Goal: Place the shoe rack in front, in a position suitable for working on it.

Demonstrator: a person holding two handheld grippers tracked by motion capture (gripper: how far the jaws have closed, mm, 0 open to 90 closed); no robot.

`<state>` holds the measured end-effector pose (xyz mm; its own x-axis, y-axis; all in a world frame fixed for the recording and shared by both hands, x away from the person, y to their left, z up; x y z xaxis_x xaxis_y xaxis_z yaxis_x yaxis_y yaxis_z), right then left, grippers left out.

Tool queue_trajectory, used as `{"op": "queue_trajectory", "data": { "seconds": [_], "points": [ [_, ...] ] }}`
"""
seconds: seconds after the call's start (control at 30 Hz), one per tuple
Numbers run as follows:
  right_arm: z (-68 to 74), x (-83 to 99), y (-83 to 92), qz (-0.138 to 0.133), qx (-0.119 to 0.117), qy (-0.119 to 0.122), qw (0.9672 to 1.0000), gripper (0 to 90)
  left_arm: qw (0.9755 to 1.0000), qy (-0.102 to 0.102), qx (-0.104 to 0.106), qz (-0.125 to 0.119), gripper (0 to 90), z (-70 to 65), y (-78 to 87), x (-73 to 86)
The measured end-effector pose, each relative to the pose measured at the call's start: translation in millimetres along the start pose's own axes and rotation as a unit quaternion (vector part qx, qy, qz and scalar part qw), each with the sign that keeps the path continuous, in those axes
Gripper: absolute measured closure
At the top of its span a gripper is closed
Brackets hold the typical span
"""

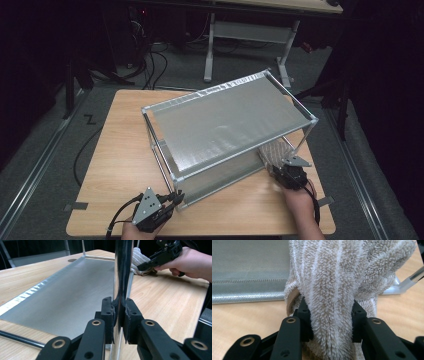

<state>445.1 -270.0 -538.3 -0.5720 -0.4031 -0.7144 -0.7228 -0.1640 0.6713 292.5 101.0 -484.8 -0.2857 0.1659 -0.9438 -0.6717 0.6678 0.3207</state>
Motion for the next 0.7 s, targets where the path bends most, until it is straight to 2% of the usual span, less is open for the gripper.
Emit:
{"op": "queue_trajectory", "data": {
  "seconds": [0.07,0.17,0.27,0.47,0.7],
  "points": [
    [-1.9,-3.7,-5.1,-0.004,-0.003,-0.004,1.0000,63.9,1.0000,0.001,-0.001,0.000,80.2,3.6,-3.5,-1.5],
    [-2.7,-8.3,-5.1,-0.014,0.006,-0.002,0.9999,65.3,1.0000,-0.003,-0.002,-0.003,80.3,5.6,-6.3,-2.3],
    [7.4,-14.0,9.6,-0.049,0.001,0.006,0.9988,65.7,0.9999,-0.005,-0.005,-0.013,80.2,5.3,-5.7,-1.0],
    [29.1,-16.4,35.2,-0.085,-0.022,0.018,0.9959,66.1,0.9997,-0.007,-0.002,-0.025,80.1,4.9,-4.3,0.9],
    [43.7,-16.1,64.9,-0.137,-0.038,0.020,0.9896,66.0,0.9995,-0.010,0.014,-0.025,80.2,6.7,-4.2,1.0]
  ]
}}
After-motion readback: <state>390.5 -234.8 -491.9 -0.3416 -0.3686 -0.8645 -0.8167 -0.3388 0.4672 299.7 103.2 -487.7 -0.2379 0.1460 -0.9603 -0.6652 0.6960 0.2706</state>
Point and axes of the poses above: each handheld gripper's, and its own axes: y roughly backward along the jaws, x roughly out of its underside, z roughly to its left, the point moved 7 cm from there along -y, roughly forward along the jaws, and after that the axes turned 3 degrees about y, right-handed, at the moved point
